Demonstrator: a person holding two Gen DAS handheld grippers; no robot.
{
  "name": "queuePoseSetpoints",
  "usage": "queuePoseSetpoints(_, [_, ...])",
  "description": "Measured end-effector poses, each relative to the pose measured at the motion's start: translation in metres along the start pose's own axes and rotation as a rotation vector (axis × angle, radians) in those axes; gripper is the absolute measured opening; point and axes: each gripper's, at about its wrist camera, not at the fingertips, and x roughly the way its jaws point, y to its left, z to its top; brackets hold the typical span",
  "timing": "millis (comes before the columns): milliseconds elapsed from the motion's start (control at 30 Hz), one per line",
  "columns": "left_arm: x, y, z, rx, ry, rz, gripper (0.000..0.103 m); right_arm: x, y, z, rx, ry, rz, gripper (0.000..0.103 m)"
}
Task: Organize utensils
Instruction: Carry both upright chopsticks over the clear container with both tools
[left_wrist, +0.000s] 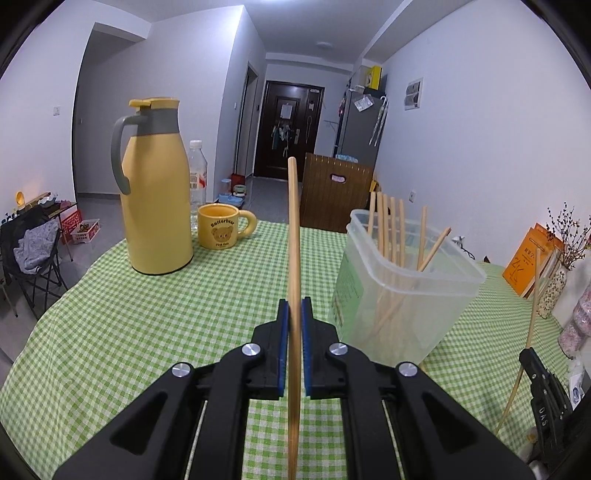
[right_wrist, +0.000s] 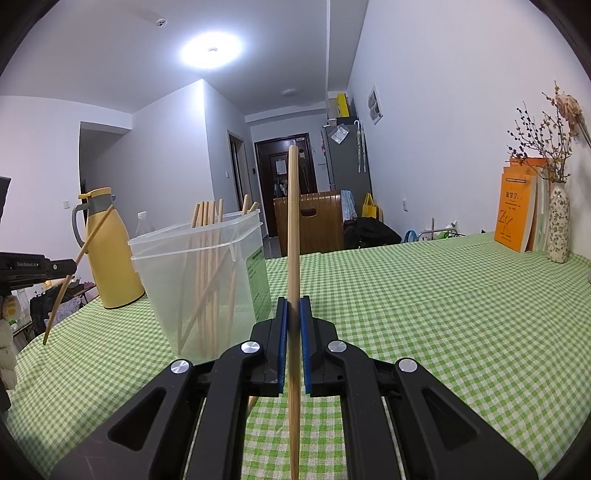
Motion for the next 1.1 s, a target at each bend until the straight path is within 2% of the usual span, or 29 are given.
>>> queuePoseSetpoints(467, [-0.020,-0.018,0.010,0.014,-0.049,-0.029,0.004,-0.014,0.006,0.016,-0.008,-0.064,0.000,0.007])
queuePoseSetpoints(1100, [-0.046,-0.067,0.039,0.039,-0.148,-0.120,0.004,-0.039,0.024,0.088,-0.014,-0.200,0.058,0.007])
